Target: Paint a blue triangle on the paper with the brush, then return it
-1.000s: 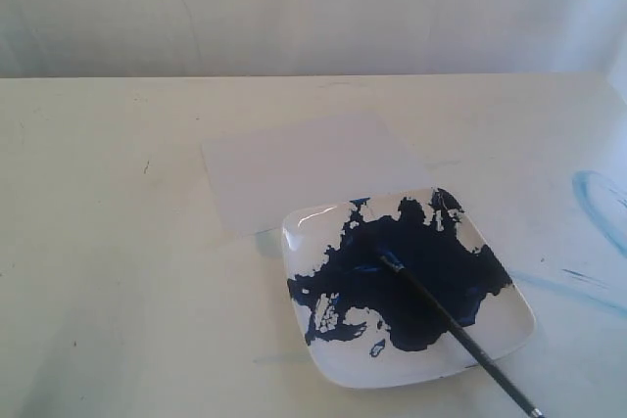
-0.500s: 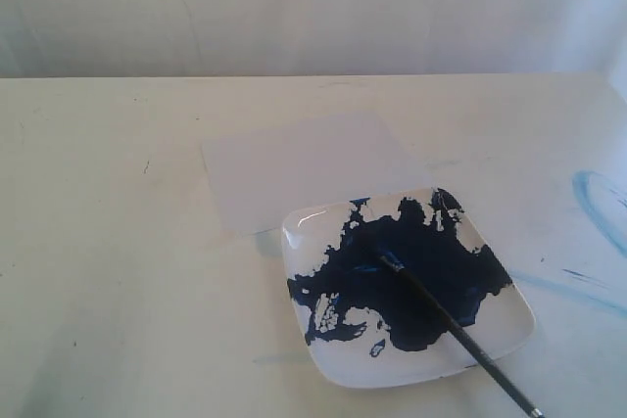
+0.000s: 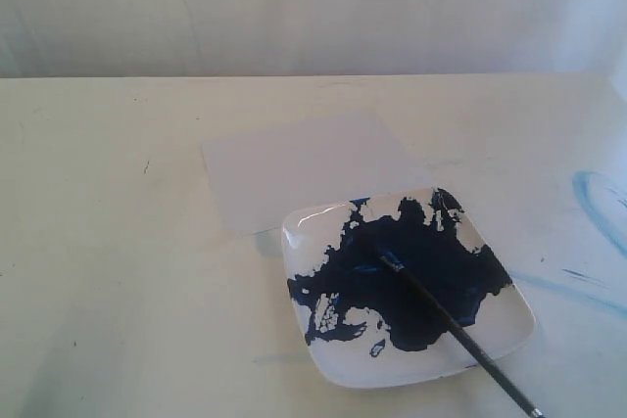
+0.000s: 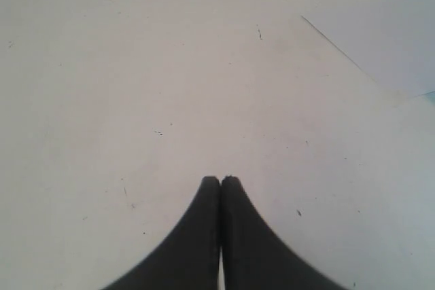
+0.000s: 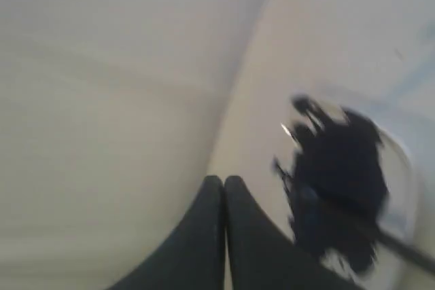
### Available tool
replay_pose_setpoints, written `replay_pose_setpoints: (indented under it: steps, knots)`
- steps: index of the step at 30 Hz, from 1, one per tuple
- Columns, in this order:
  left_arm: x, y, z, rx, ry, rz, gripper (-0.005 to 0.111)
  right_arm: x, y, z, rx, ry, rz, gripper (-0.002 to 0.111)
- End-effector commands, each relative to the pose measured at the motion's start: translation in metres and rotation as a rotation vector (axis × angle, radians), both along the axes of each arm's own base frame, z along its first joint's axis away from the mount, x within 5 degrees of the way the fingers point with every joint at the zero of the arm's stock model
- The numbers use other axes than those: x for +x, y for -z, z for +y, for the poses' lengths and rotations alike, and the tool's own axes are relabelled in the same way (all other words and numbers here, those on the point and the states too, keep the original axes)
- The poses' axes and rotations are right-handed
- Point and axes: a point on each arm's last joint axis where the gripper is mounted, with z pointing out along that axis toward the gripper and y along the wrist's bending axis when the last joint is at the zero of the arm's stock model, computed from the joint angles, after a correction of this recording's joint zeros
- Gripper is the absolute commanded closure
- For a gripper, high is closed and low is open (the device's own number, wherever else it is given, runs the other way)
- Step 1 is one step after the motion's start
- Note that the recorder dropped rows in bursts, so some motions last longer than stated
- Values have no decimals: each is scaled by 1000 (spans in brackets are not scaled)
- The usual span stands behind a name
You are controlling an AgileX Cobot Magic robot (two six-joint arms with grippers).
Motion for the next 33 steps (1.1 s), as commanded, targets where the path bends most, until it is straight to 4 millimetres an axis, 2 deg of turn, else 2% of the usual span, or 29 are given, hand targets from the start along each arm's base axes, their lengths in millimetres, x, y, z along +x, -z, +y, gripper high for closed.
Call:
replay_pose_setpoints:
  steps: [1, 9, 13, 16, 19, 22, 24, 27, 29, 33]
  knots:
    - [0, 1, 0, -8, 5, -4, 107, -18, 18, 23, 82, -276, 272, 108]
    - [0, 1, 0, -8, 5, -4, 107, -25, 24, 30, 85, -368, 341, 108]
    - [0, 1, 0, -8, 5, -4, 107, -21, 25, 25, 37, -320, 327, 108]
    - [0, 1, 0, -8, 5, -4, 107, -10, 23, 18, -19, -230, 281, 108]
    - [0, 1, 0, -8, 5, -4, 107, 3, 2, 15, -120, -200, 153, 108]
    - [0, 1, 0, -8, 5, -4, 107, 15, -34, 15, -320, -232, 58, 108]
    - [0, 1, 0, -8, 5, -4, 107, 26, -60, 17, -508, -302, 33, 108]
    - [0, 1, 0, -8, 5, -4, 107, 47, -91, 23, -734, -516, 198, 108]
    - [0, 1, 0, -8, 5, -4, 107, 69, -95, 30, -791, -715, 391, 108]
    - [0, 1, 0, -8, 5, -4, 107, 93, -85, 50, -741, -987, 513, 108]
